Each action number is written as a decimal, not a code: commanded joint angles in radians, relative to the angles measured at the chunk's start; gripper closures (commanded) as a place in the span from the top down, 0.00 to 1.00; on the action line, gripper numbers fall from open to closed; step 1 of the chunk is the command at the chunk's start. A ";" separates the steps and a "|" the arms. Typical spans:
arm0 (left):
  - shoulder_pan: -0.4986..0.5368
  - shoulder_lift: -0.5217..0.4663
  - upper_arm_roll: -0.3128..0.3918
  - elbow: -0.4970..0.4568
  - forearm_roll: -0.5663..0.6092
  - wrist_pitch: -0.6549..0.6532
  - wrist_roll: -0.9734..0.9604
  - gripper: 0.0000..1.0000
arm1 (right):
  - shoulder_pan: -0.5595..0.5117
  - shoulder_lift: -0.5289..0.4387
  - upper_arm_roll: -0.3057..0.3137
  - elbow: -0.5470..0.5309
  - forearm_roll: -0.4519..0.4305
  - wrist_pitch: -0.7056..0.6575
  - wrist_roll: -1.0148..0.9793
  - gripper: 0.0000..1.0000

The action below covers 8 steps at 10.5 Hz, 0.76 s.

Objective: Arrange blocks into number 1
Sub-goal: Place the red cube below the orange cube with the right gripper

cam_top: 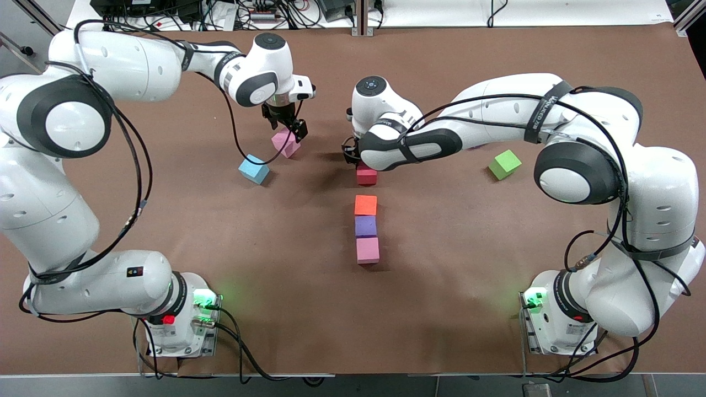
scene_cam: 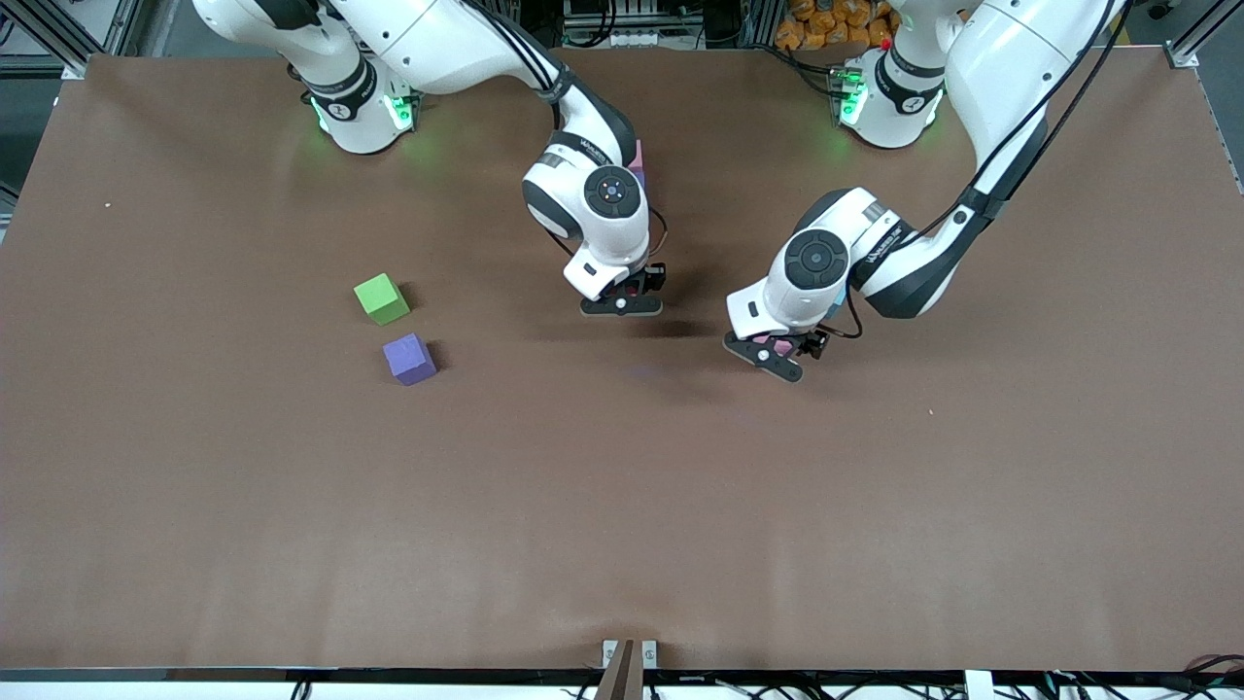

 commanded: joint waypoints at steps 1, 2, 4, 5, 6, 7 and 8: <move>0.004 0.001 -0.003 -0.013 0.028 0.015 0.008 1.00 | 0.000 -0.040 0.012 -0.045 -0.007 -0.019 0.039 0.00; 0.004 0.011 -0.003 -0.013 0.053 0.016 0.007 1.00 | -0.001 -0.043 0.013 -0.045 -0.007 -0.028 0.039 0.00; 0.005 0.028 -0.003 -0.013 0.071 0.021 0.007 1.00 | -0.001 -0.054 0.026 -0.045 -0.002 -0.039 0.040 0.00; 0.005 0.036 -0.001 -0.013 0.071 0.025 0.007 1.00 | -0.001 -0.055 0.027 -0.045 -0.002 -0.043 0.048 0.00; 0.005 0.044 -0.001 -0.012 0.071 0.025 0.007 1.00 | 0.000 -0.055 0.033 -0.045 -0.002 -0.047 0.050 0.00; 0.004 0.050 0.000 -0.013 0.071 0.025 0.004 1.00 | 0.000 -0.055 0.036 -0.051 -0.002 -0.047 0.050 0.00; 0.004 0.051 0.000 -0.015 0.071 0.025 -0.005 0.65 | 0.000 -0.058 0.038 -0.059 -0.002 -0.045 0.050 0.00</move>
